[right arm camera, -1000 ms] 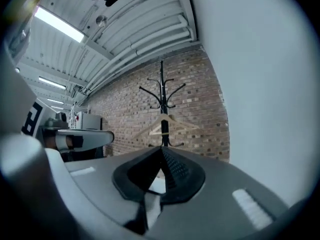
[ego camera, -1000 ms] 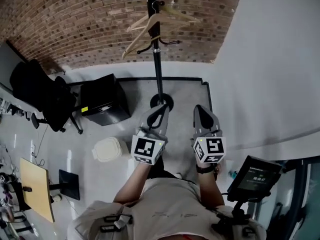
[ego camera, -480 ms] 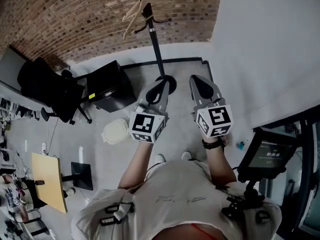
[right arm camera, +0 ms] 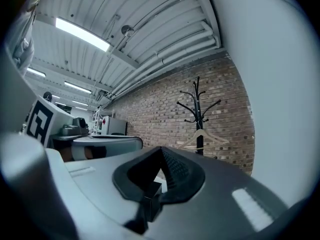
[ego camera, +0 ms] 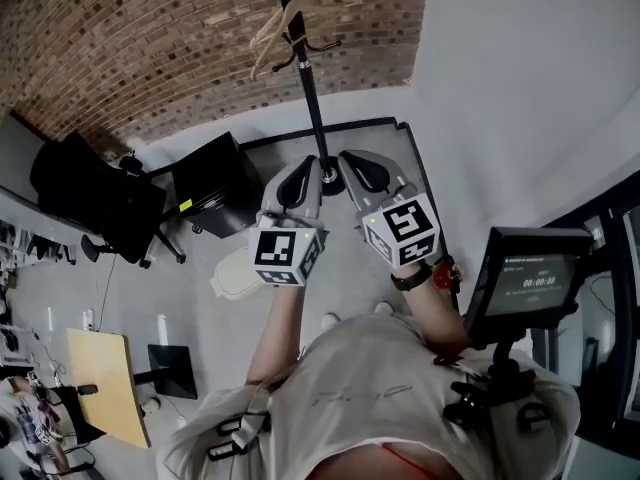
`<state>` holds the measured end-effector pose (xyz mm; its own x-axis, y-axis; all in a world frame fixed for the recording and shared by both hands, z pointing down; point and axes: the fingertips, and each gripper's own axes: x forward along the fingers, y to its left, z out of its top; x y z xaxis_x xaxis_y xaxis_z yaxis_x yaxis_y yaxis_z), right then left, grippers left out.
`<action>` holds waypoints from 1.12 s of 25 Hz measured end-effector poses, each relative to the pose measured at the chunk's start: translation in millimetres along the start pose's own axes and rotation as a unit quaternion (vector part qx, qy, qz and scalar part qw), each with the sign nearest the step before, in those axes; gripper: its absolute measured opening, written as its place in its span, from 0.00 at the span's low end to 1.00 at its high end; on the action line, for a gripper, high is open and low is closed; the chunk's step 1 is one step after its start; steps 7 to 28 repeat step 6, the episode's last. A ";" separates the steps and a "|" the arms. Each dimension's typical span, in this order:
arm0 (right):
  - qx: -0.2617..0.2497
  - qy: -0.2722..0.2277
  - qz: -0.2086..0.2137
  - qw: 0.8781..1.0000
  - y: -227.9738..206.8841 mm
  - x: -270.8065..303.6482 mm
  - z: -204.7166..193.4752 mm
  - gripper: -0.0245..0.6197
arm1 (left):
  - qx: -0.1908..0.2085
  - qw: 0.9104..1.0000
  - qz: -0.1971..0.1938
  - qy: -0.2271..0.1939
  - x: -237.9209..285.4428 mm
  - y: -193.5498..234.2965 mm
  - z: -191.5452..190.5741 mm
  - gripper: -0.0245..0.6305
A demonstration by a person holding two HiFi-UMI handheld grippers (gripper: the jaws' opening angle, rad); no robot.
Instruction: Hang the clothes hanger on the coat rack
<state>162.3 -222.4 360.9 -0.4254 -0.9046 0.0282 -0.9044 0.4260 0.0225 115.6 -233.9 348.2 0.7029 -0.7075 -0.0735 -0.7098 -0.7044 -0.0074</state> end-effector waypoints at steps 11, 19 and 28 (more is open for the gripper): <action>-0.011 0.006 0.008 1.000 36.1 16.5 -1.3 0.04 | -0.017 1.000 0.006 -0.004 -28.8 26.1 -1.7 0.04; -0.011 0.006 0.008 1.000 36.1 16.5 -1.3 0.04 | -0.017 1.000 0.006 -0.004 -28.8 26.1 -1.7 0.04; -0.011 0.006 0.008 1.000 36.1 16.5 -1.3 0.04 | -0.017 1.000 0.006 -0.004 -28.8 26.1 -1.7 0.04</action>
